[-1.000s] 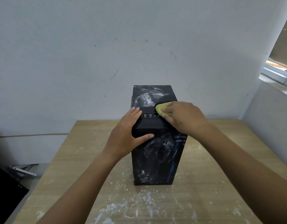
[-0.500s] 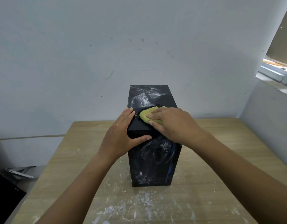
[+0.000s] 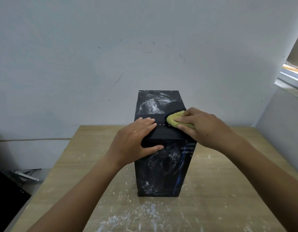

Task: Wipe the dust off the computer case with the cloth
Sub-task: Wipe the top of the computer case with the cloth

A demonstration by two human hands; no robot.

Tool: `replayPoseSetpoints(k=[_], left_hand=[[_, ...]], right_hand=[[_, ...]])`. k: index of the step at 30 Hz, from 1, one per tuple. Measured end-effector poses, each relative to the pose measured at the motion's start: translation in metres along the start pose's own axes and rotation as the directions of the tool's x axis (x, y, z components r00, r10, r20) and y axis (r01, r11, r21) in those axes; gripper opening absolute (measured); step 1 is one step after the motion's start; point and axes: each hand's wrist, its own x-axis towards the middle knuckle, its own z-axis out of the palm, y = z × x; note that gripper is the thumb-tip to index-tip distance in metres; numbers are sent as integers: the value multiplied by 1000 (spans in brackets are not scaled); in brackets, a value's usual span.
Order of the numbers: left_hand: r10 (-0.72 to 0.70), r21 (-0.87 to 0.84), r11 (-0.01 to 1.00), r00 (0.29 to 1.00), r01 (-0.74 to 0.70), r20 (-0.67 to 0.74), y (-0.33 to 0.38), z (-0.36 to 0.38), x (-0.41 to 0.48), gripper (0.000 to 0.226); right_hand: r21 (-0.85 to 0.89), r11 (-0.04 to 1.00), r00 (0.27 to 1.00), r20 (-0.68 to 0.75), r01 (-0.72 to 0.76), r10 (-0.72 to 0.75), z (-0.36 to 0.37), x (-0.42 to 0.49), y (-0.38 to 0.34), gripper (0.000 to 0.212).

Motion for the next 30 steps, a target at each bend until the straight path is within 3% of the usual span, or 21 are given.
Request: replayPoseSetpoints(k=[9, 19, 30], left_hand=[[53, 68, 997, 985, -42, -164, 2, 12, 0, 68], [91, 62, 995, 962, -77, -259, -2, 19, 1, 65], [128, 76, 991, 938, -109, -322, -2, 22, -1, 62]], right_hand=[[-160, 985, 997, -41, 60, -67, 14, 53, -23, 35], [54, 973, 975, 18, 222, -224, 1, 18, 17, 33], [10, 967, 966, 49, 255, -255, -2, 36, 15, 32]])
